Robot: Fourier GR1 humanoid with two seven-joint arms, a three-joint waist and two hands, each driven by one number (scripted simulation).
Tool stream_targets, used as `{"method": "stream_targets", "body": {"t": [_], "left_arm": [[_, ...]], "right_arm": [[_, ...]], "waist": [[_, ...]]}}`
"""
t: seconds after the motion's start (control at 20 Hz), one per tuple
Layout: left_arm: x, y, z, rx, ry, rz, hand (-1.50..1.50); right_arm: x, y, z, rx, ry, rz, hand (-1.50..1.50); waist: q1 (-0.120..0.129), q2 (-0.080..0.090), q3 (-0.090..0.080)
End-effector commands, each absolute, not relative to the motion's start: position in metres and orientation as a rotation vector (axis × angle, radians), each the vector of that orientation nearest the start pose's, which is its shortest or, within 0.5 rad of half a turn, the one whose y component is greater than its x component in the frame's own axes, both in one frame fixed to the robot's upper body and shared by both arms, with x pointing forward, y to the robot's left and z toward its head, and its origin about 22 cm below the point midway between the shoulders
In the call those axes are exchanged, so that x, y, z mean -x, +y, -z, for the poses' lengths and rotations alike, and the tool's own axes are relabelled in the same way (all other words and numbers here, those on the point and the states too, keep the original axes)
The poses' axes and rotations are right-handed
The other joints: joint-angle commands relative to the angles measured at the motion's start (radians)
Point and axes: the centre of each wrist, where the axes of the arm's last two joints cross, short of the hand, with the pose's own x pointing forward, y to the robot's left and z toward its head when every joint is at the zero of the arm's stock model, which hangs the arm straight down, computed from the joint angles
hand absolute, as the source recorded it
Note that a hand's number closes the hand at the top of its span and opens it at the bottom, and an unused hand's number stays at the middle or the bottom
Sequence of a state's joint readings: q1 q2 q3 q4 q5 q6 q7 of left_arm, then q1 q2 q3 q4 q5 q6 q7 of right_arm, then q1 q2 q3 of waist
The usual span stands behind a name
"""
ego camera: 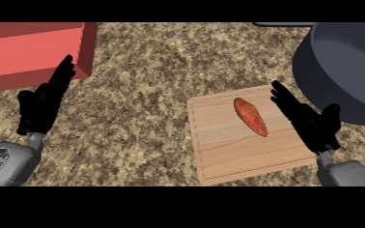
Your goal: Pick the sweet potato from the cutting board and place it in the pot
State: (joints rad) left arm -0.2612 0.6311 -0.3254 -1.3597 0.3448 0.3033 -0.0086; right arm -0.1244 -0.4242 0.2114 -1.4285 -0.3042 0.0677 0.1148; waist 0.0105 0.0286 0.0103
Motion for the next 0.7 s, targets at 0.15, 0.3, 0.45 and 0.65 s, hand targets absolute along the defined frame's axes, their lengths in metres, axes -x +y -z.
{"method": "stream_targets", "body": {"t": [0.15, 0.3, 0.45, 0.65], "left_arm": [[-0.305, 0.281, -0.065, -0.219, -1.640, 0.138, 0.00], [-0.305, 0.274, -0.063, -0.176, -1.620, 0.113, 0.00], [-0.314, 0.253, -0.083, -0.081, -1.670, 0.041, 0.00], [-0.310, 0.250, -0.079, -0.091, -1.655, 0.026, 0.00]], "right_arm": [[-0.330, -0.249, -0.061, -0.421, -1.607, -0.525, 1.50], [-0.337, -0.253, -0.140, -0.191, -1.823, -0.990, 1.50], [-0.354, -0.279, -0.083, -0.373, -1.827, -0.790, -1.50], [-0.366, -0.295, -0.077, -0.561, -1.956, -0.756, -1.50]], "waist": [[0.093, -0.007, -0.004], [0.124, -0.055, -0.023], [0.110, 0.014, 0.000], [0.103, 0.009, 0.000]]}}
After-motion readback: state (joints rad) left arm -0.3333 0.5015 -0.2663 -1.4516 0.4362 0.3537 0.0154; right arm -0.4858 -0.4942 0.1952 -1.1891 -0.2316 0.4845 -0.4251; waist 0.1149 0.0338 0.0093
